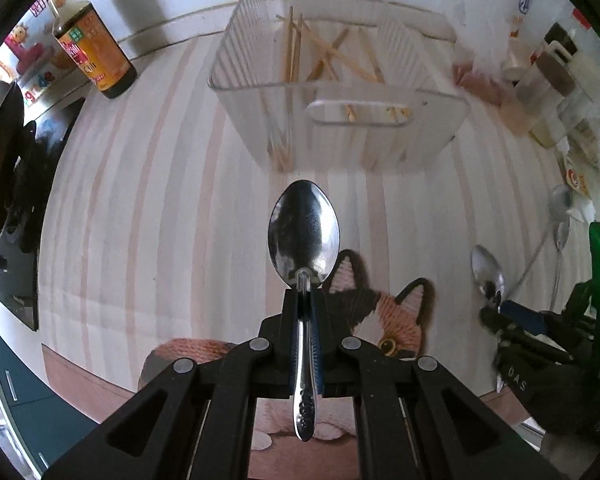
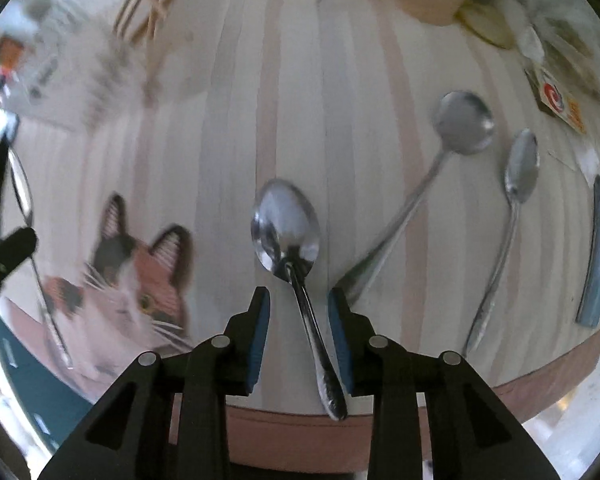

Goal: Organize utensils
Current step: 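Carry the spoon to the clear basket with the right tool while the left tool carries its own, then lower the spoon into the basket and open the right tool while the left tool releases its spoon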

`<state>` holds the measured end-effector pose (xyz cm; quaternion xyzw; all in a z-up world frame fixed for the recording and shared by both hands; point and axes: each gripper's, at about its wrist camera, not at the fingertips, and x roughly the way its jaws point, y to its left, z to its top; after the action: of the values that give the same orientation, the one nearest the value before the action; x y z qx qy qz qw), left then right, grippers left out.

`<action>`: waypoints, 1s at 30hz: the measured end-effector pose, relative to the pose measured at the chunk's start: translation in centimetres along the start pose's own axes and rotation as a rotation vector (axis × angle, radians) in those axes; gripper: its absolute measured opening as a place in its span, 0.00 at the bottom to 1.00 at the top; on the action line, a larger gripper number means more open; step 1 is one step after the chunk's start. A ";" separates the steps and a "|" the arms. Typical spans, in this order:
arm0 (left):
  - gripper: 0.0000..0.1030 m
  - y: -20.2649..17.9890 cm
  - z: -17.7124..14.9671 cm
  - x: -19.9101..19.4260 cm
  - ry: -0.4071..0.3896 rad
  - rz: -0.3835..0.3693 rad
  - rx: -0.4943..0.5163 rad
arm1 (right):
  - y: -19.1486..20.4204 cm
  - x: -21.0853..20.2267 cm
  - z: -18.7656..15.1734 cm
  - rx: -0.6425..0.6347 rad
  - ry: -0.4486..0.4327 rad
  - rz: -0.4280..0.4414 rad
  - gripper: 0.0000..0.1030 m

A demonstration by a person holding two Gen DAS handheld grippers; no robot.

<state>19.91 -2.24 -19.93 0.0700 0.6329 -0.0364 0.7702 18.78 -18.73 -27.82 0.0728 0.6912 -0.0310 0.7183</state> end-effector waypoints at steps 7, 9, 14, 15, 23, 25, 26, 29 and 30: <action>0.04 0.2 0.0 -0.6 -0.009 0.007 0.004 | 0.8 -0.4 -0.4 -0.011 -0.050 -0.033 0.06; 0.04 0.4 0.1 -1.2 -0.021 0.003 0.001 | 0.2 -1.1 -0.6 0.005 -0.060 -0.012 0.06; 0.04 0.7 0.8 -4.0 -0.077 -0.009 -0.005 | -1.9 -3.9 -1.2 0.063 -0.101 0.067 0.02; 0.04 0.7 0.9 -4.6 -0.089 -0.011 -0.006 | -2.2 -4.7 -1.3 0.070 -0.115 0.079 0.02; 0.04 0.7 4.6 -11.5 -0.228 -0.068 -0.010 | -2.3 -11.4 0.6 0.107 -0.240 0.204 0.02; 0.04 0.6 6.0 -12.8 -0.254 -0.084 -0.007 | -1.8 -13.7 1.8 0.089 -0.281 0.242 0.02; 0.04 0.5 6.7 -13.2 -0.264 -0.089 -0.007 | -1.4 -14.6 2.9 0.087 -0.295 0.259 0.02; 0.04 0.2 9.5 -13.9 -0.282 -0.098 -0.002 | 0.0 -17.0 5.5 0.062 -0.348 0.295 0.02; 0.04 0.2 10.3 -13.8 -0.284 -0.101 -0.002 | 0.4 -17.6 6.4 0.052 -0.363 0.295 0.02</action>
<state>27.23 -4.07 -4.39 0.0317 0.5203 -0.0839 0.8493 24.42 -20.27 -10.01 0.1847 0.5318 0.0442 0.8253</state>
